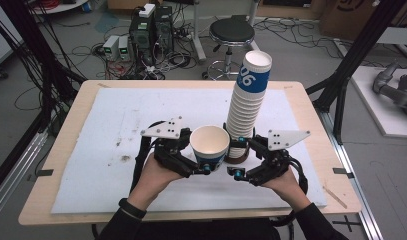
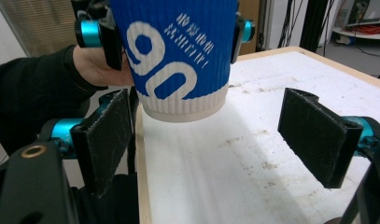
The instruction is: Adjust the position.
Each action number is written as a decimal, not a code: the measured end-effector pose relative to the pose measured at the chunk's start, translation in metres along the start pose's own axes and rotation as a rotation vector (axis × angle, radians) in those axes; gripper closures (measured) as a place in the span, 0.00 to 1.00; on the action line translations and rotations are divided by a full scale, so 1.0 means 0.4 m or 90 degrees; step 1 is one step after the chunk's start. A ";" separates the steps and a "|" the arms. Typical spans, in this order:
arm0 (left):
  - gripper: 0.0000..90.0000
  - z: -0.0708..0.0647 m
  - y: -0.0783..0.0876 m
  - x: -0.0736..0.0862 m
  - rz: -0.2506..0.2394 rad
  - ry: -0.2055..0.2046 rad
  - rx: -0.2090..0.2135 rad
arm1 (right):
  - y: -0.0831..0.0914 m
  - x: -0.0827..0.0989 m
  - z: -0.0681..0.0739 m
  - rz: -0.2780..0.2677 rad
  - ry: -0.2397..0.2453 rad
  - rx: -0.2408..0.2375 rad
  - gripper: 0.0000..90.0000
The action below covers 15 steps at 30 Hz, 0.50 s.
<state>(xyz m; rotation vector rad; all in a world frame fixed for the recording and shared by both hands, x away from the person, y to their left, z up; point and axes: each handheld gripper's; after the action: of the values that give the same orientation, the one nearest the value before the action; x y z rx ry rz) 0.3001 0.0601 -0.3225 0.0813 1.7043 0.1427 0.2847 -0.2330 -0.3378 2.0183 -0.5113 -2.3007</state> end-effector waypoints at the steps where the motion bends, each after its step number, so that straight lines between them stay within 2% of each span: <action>1: 0.28 0.000 -0.001 0.000 -0.001 0.000 0.002 | -0.005 0.002 0.002 0.004 0.002 0.000 0.20; 4: 0.28 0.000 -0.006 0.001 0.002 0.002 0.004 | -0.021 0.004 0.008 0.013 0.009 -0.004 0.20; 15: 0.28 -0.003 -0.027 0.006 0.006 0.008 0.009 | -0.049 0.011 0.019 0.022 0.004 -0.015 0.20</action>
<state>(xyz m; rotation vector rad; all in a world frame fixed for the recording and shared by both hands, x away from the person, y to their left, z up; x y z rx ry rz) 0.2991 0.0497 -0.3263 0.1001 1.7185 0.1386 0.2805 -0.2139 -0.3466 1.9887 -0.5113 -2.2699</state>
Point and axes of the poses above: each handheld gripper's, and its own axes: y roughly backward along the jaws, x roughly out of its underside, z roughly to its left
